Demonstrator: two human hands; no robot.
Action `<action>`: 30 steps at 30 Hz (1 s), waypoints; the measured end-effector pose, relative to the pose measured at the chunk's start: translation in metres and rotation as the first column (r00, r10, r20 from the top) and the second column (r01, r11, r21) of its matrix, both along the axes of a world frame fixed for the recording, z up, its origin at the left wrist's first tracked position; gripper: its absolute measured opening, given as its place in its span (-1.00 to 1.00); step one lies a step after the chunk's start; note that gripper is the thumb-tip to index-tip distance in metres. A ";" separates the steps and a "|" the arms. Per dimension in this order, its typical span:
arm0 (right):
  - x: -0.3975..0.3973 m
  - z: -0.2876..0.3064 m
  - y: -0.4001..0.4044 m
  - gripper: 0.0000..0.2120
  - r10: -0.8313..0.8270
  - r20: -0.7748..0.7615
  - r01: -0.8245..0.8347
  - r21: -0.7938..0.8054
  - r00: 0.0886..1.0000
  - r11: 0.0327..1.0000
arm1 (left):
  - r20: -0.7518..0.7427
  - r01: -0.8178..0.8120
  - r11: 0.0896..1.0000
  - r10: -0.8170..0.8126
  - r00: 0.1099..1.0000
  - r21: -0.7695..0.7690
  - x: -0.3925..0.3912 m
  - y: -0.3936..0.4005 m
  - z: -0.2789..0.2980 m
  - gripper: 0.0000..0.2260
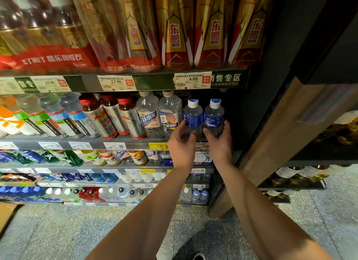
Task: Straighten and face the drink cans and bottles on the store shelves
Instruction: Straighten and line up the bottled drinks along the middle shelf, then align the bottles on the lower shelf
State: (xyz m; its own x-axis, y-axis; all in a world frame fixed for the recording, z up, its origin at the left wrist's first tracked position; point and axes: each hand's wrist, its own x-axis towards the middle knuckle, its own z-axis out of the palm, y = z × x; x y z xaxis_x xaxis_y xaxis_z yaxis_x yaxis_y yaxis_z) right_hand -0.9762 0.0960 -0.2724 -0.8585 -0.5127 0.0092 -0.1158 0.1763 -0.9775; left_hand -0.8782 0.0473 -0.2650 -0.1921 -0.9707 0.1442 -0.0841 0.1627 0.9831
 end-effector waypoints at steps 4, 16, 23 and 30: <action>0.005 0.000 0.000 -0.25 -0.028 -0.063 0.034 0.105 0.998 0.994 | 0.031 0.096 0.995 -0.097 0.995 0.022 0.014 -0.007 0.002 -0.63; 0.114 -0.005 0.015 -0.62 -0.238 -0.275 0.231 -0.058 0.931 0.971 | 0.053 0.173 0.982 -0.177 0.983 0.081 0.149 -0.028 -0.003 -0.77; 0.221 -0.025 0.000 -0.65 -0.168 -0.320 0.193 0.047 0.932 0.980 | 0.103 0.210 0.970 -0.223 0.969 0.125 0.266 -0.059 -0.030 -0.75; 0.280 -0.048 -0.019 -0.67 -0.018 -0.256 0.092 0.280 0.966 0.955 | 0.202 0.220 0.966 -0.245 0.948 0.138 0.329 -0.077 -0.070 -0.70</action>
